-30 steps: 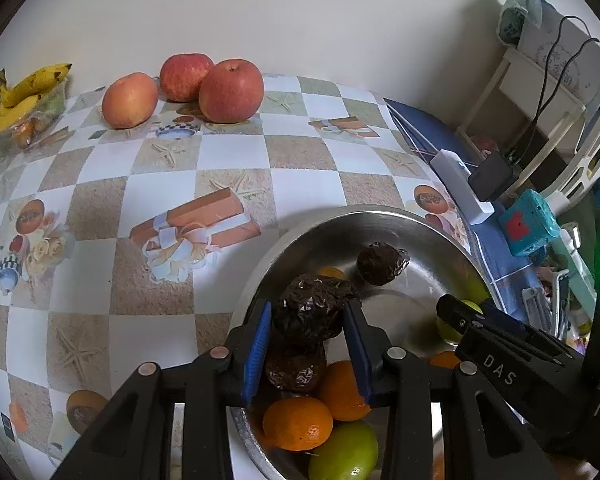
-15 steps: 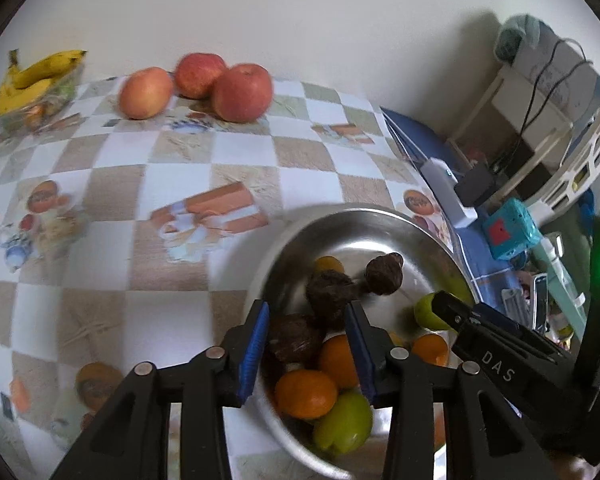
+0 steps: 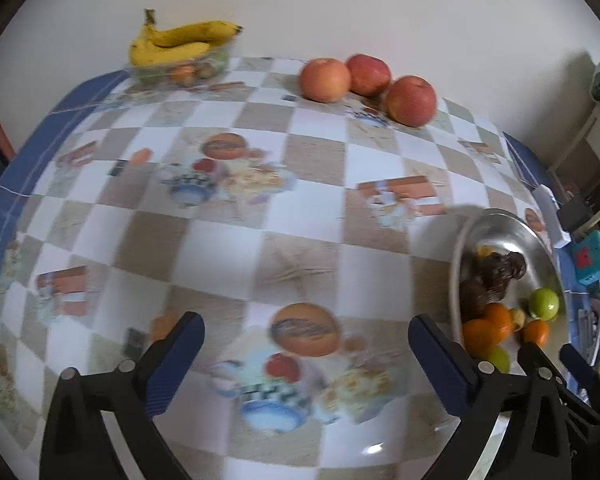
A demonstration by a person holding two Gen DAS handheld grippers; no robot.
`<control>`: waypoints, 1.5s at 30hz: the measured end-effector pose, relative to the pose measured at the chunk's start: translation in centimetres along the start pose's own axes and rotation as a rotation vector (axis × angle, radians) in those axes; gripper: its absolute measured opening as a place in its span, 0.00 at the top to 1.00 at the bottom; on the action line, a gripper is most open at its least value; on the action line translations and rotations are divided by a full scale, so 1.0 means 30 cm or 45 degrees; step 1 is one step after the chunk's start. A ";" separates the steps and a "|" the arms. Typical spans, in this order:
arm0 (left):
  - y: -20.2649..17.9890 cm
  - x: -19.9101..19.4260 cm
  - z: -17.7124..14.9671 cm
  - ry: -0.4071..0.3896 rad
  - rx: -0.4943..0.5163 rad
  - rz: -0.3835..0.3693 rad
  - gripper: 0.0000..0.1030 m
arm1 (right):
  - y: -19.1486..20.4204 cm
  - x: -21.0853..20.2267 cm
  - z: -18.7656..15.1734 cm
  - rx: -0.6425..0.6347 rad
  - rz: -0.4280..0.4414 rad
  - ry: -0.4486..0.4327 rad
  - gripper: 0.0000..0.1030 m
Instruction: Organize fruits
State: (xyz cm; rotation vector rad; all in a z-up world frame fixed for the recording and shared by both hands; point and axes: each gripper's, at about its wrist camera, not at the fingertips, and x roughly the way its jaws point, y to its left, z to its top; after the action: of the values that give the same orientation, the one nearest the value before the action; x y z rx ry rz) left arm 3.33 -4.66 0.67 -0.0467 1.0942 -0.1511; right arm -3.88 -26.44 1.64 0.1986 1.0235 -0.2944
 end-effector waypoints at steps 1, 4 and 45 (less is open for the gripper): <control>0.008 -0.007 -0.004 -0.009 0.007 0.010 0.00 | 0.013 -0.004 -0.008 -0.019 -0.005 -0.003 0.19; 0.035 -0.033 -0.022 -0.020 0.039 0.019 0.00 | 0.050 -0.022 -0.038 -0.040 0.016 0.000 0.19; 0.061 -0.086 -0.080 0.020 0.151 0.218 0.00 | 0.095 -0.060 -0.073 -0.060 -0.021 -0.005 0.19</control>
State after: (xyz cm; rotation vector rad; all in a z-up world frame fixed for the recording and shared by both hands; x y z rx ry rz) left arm 0.22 -2.39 1.65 0.1546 1.0980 -0.0621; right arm -5.58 -22.84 2.14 0.1472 1.0278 -0.2857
